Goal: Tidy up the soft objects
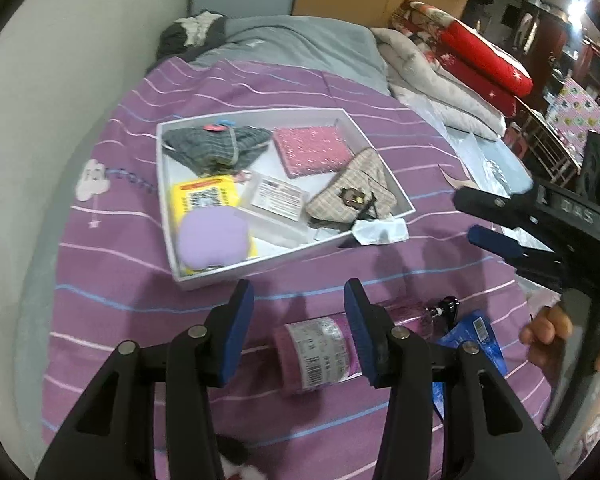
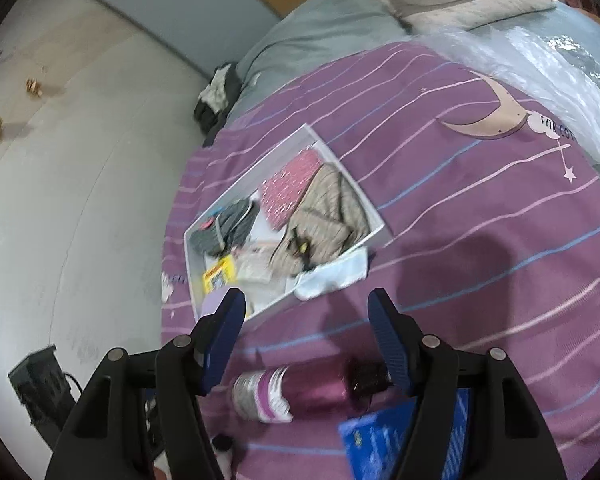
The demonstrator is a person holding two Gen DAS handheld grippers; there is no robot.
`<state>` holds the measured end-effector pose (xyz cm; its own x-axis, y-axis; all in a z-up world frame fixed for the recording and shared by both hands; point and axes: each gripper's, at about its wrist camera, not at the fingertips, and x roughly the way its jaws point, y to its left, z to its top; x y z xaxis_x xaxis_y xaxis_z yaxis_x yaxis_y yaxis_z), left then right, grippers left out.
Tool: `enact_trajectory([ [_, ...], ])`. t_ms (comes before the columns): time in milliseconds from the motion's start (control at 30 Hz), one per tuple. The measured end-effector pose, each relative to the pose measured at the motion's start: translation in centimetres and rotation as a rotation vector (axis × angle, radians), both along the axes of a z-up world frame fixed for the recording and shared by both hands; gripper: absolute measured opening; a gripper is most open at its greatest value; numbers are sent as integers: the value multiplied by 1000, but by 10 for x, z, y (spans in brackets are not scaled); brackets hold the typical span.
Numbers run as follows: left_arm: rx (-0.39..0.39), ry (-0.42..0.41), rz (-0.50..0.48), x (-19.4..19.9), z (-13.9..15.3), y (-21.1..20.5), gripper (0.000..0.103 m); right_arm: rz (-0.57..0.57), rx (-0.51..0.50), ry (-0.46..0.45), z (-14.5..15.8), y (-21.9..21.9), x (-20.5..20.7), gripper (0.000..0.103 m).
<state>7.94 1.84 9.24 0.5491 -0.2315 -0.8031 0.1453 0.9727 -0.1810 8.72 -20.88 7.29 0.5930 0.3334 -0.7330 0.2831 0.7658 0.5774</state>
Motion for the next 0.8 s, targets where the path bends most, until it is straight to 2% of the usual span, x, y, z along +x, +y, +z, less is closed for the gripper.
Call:
enact_trajectory([
  [133, -3, -1, -26, 3, -12, -8, 48, -52, 15, -5, -21, -11, 7, 48],
  [300, 14, 9, -24, 13, -24, -13, 48, -96, 112, 7, -48, -23, 15, 30],
  [467, -12, 12, -21, 21, -35, -16, 48, -127, 86, 31, -70, -24, 25, 25],
  [567, 24, 17, -22, 22, -43, -20, 48, -132, 136, 46, -87, -26, 29, 25],
  [667, 75, 15, -24, 20, -48, -25, 48, -123, 199, 51, -101, -25, 35, 16],
  [800, 78, 26, -45, 19, -53, -29, 48, -100, 204, 64, -106, -20, 38, 9],
])
